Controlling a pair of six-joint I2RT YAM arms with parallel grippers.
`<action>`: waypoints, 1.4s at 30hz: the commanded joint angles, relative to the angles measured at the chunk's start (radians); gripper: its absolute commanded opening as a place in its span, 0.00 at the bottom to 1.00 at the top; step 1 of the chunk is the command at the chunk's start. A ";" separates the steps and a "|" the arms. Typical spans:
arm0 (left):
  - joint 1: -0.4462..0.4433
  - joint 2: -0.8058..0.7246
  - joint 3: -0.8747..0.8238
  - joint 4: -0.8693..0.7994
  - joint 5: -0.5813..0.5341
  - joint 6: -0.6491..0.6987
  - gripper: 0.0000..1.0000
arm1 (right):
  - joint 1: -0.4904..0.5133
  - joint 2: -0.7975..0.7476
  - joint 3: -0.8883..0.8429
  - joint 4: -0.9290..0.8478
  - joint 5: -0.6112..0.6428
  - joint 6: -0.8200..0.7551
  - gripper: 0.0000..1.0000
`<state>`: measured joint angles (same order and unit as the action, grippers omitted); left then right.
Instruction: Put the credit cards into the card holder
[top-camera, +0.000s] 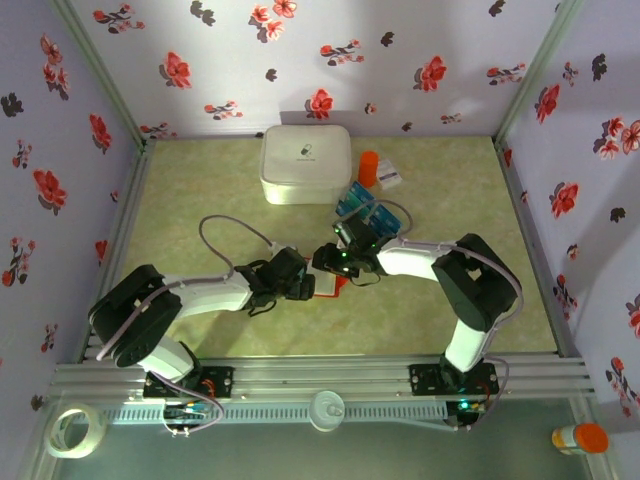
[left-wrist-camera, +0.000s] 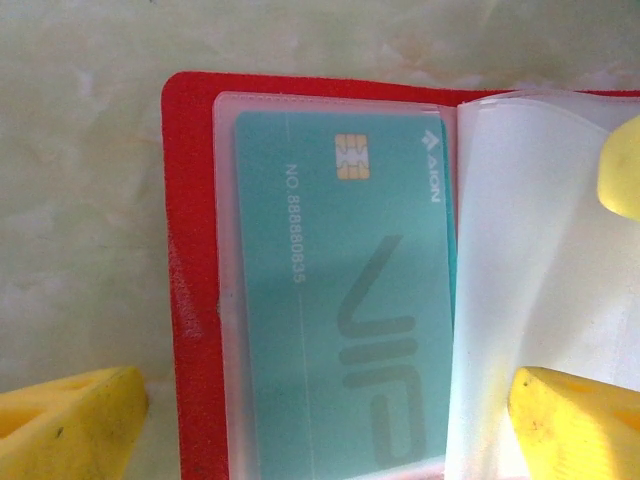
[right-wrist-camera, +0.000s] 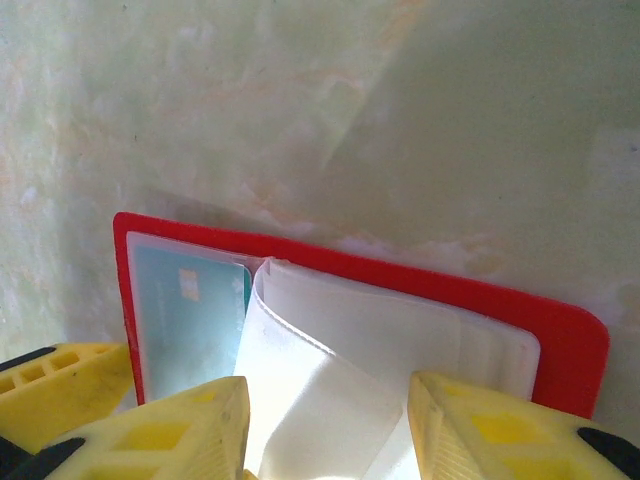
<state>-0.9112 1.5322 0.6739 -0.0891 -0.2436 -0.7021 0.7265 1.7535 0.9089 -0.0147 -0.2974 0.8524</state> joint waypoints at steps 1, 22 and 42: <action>-0.006 0.002 -0.022 -0.013 0.006 -0.024 0.94 | -0.001 0.029 0.017 0.005 -0.021 0.020 0.46; 0.062 -0.299 0.014 -0.180 -0.066 0.001 1.00 | 0.069 0.013 0.087 0.040 -0.057 0.085 0.50; 0.133 -0.476 -0.060 -0.249 -0.089 -0.015 1.00 | 0.115 0.228 0.240 0.090 -0.077 0.129 0.57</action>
<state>-0.7895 1.0653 0.6273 -0.3267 -0.3077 -0.7021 0.8360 1.9594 1.1381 0.0647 -0.3607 0.9627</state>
